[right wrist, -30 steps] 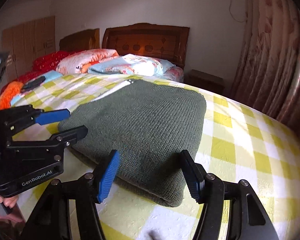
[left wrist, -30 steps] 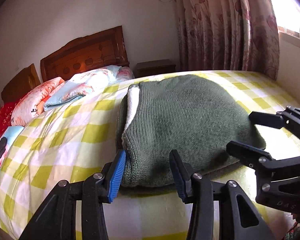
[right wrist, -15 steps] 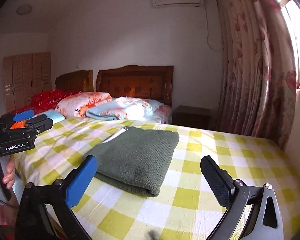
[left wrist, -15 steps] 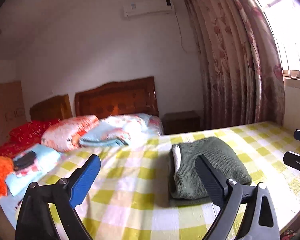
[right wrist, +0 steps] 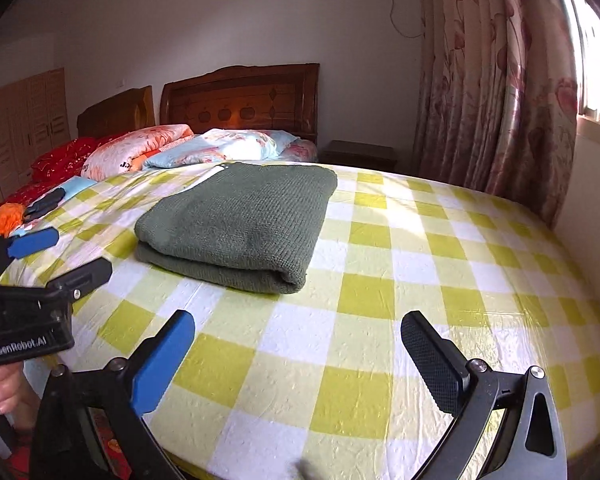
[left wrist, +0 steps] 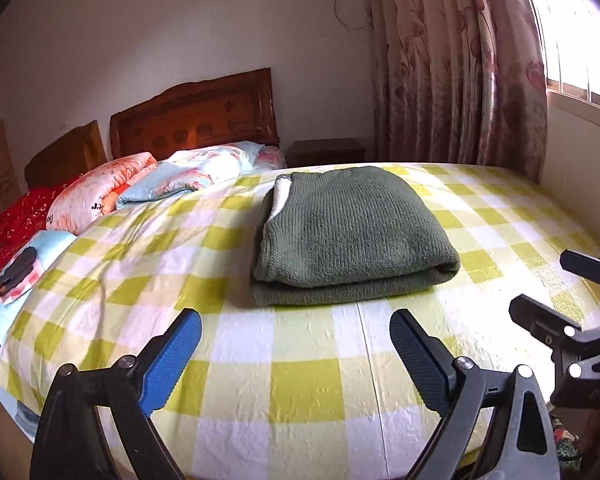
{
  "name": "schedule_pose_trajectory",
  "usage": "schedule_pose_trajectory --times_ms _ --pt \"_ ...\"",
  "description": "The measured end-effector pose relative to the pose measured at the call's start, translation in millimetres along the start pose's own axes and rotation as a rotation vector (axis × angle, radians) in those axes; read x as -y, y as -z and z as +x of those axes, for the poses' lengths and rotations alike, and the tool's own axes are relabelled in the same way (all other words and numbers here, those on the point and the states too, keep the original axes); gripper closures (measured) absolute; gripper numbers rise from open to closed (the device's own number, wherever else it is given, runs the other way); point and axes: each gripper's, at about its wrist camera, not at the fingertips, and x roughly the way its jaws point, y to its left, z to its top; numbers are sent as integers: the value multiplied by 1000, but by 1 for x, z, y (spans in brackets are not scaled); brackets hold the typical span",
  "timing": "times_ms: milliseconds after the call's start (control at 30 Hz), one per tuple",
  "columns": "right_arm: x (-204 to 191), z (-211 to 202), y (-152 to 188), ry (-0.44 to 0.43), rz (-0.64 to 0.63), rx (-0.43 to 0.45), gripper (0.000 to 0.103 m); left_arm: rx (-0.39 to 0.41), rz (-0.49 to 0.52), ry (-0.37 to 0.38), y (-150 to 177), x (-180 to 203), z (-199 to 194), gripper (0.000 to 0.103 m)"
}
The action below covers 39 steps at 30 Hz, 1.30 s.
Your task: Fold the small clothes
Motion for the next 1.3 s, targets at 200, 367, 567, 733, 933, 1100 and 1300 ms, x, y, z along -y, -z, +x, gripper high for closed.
schedule_pose_trajectory --times_ms 200,367,567,733,933,1100,1300 --pt "-3 1 0 35 -15 8 0 9 2 14 1 2 0 6" --pt "-9 1 1 28 -36 10 0 20 17 21 2 5 -2 6" --pt "-12 1 2 25 -45 9 0 19 18 31 3 5 -3 6" --pt "-10 2 2 25 -37 6 0 12 13 37 3 4 -2 6" --pt "-10 3 2 23 -34 3 0 11 12 41 4 4 -2 6" --pt "-9 5 3 21 -29 -1 0 6 10 44 4 4 -1 6" --pt "-8 6 3 19 -23 -5 0 5 11 45 4 3 -1 6"
